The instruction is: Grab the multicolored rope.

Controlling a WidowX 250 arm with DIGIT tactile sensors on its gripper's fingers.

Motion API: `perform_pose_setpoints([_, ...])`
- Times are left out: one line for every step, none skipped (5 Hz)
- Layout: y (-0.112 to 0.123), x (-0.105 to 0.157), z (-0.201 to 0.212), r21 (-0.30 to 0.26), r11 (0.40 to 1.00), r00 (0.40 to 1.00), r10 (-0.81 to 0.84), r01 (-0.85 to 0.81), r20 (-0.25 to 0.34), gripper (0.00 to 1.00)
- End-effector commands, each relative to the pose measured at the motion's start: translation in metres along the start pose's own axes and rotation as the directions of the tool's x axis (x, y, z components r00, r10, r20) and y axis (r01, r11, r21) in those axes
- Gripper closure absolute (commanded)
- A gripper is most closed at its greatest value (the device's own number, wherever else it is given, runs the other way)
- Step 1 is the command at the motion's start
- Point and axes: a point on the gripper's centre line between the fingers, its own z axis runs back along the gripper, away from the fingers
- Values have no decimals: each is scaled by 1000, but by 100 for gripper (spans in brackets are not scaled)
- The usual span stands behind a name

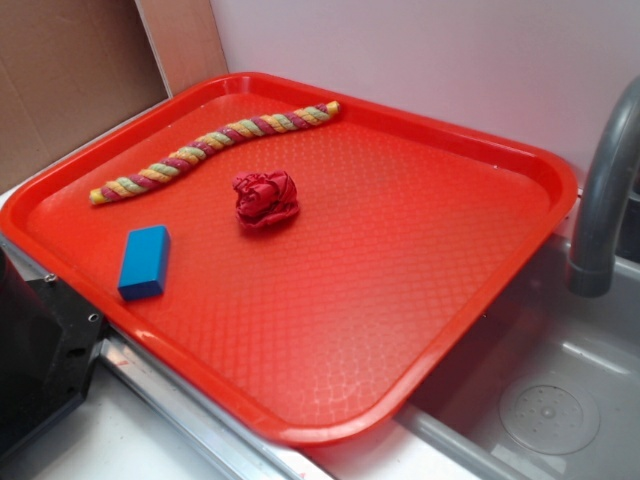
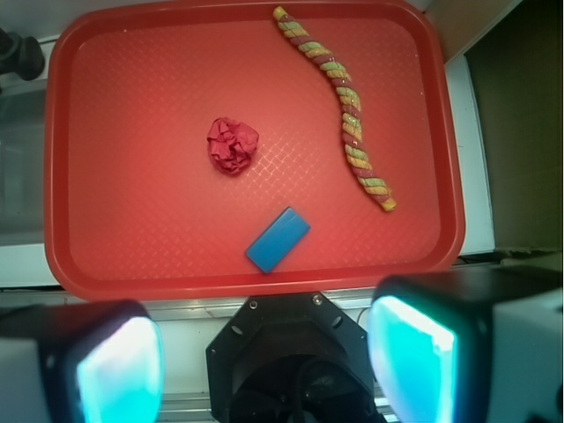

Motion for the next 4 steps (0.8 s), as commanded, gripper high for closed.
perform_pose_setpoints([0, 0, 0, 0, 1000, 1000, 0, 0, 0, 0])
perform_pose_setpoints([9, 8, -6, -34, 999, 1000, 4, -4, 1, 0])
perform_pose_setpoints([16, 15, -14, -61, 998, 1000, 11, -10, 10, 0])
perform_pose_setpoints([38, 34, -37, -33, 996, 996, 87, -87, 4, 0])
